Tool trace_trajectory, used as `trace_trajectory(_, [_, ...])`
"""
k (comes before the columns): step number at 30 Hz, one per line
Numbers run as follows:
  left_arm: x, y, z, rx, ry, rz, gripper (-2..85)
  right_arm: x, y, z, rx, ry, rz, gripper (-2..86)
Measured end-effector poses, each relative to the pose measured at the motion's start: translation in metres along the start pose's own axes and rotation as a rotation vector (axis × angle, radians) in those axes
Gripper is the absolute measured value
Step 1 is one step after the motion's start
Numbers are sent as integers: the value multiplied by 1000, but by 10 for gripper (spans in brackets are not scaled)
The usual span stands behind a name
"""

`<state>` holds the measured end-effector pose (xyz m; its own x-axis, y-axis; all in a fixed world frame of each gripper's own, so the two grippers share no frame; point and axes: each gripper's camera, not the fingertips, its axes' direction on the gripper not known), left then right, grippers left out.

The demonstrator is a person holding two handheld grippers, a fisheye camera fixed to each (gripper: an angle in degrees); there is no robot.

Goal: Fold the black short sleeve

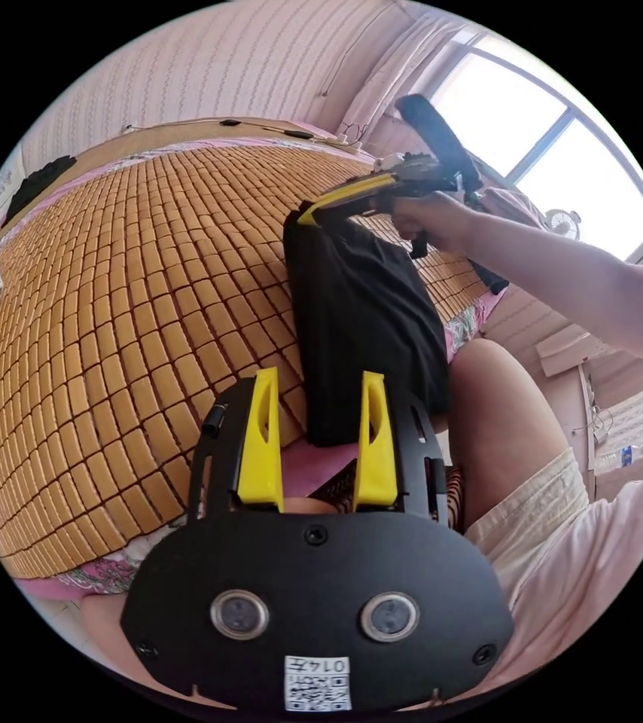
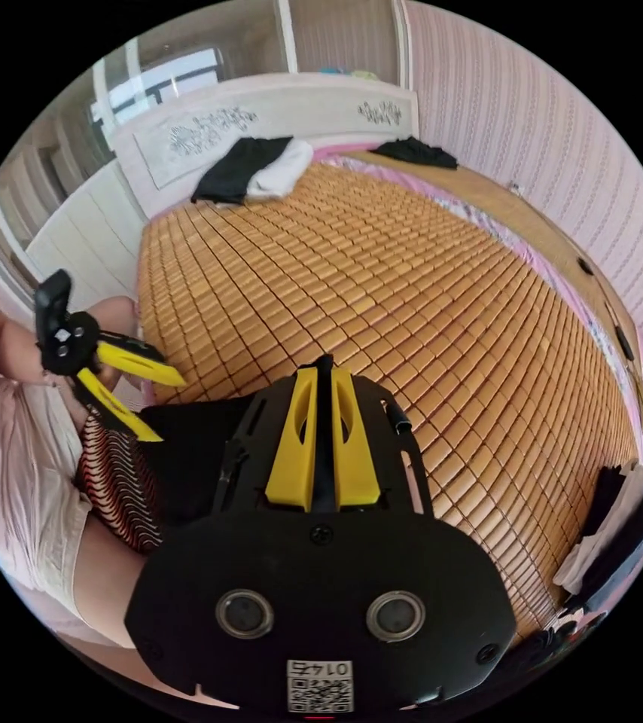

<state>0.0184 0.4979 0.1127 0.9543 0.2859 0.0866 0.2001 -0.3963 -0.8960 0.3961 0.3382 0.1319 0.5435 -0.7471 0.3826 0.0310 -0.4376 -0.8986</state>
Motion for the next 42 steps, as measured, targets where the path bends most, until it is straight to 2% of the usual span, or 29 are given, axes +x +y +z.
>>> trace_trajectory(8, [8,-17,9,-26,7,87,138,-41,88,-117,183,-37,-61,19])
trace_trajectory(12, [13,-21,6,-42,84,143,66,-54,125,-151,226,-33,-30,19])
trace_trajectory(16, [22,-20,-13,13,197,218,34,-58,174,-185,295,31,95,19])
trace_trajectory(20, [41,-27,-49,103,208,285,21,-56,226,-219,434,91,256,19])
trace_trajectory(27, [84,-99,-112,129,229,434,15,-32,281,-268,637,197,391,19])
trace_trajectory(31, [102,-168,-128,158,222,503,15,3,302,-301,710,284,418,20])
trace_trajectory(36, [144,-266,-121,185,175,637,20,80,309,-361,664,426,402,20])
trace_trajectory(39, [173,-337,-105,214,229,683,24,149,307,-403,594,488,462,22])
trace_trajectory(42, [195,-416,-67,226,302,669,28,232,307,-428,530,482,629,27])
